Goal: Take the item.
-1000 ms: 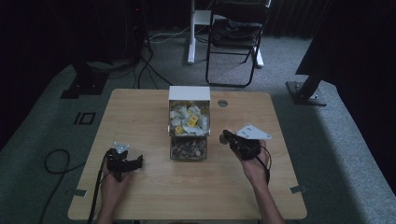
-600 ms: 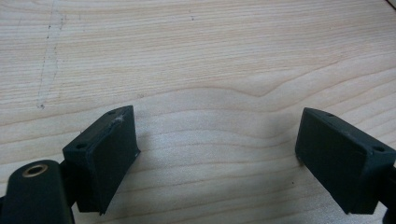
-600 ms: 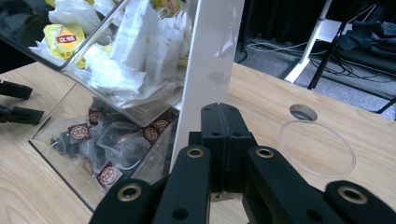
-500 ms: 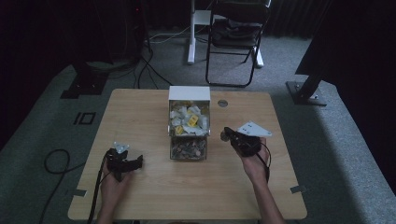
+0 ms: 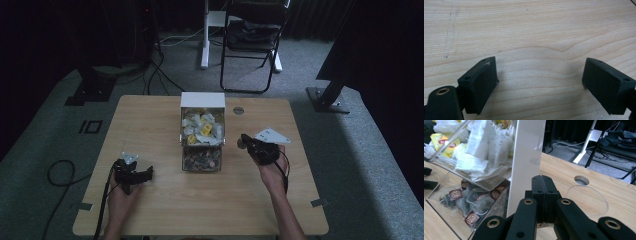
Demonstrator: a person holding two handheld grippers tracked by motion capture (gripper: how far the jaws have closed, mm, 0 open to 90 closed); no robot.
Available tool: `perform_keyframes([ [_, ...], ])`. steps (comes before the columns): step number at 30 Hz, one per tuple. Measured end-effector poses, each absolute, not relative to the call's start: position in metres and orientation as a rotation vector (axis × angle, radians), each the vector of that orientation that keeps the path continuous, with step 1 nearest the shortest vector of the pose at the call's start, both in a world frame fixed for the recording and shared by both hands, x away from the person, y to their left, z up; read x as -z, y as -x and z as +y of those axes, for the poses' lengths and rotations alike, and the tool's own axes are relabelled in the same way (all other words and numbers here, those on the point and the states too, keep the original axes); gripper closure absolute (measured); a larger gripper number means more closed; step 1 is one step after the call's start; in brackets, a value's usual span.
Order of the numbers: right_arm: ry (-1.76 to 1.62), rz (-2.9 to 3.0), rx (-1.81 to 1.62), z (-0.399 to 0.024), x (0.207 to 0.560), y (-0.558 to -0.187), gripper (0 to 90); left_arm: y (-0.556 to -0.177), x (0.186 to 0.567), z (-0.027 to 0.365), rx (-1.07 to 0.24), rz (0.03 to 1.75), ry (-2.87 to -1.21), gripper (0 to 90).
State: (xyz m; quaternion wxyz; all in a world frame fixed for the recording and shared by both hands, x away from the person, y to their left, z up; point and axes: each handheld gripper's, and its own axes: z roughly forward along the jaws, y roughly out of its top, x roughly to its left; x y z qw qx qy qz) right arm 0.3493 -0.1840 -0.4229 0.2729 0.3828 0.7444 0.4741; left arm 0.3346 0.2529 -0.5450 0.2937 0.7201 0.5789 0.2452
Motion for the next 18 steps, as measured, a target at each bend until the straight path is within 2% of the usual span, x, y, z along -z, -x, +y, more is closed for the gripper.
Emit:
perform_keyframes([
  [18,-1.082,1.976,-1.26,-0.191,0.426,-0.366,90.0,-0.335,0.545,0.253,-0.652,1.543,-1.915,13.7],
])
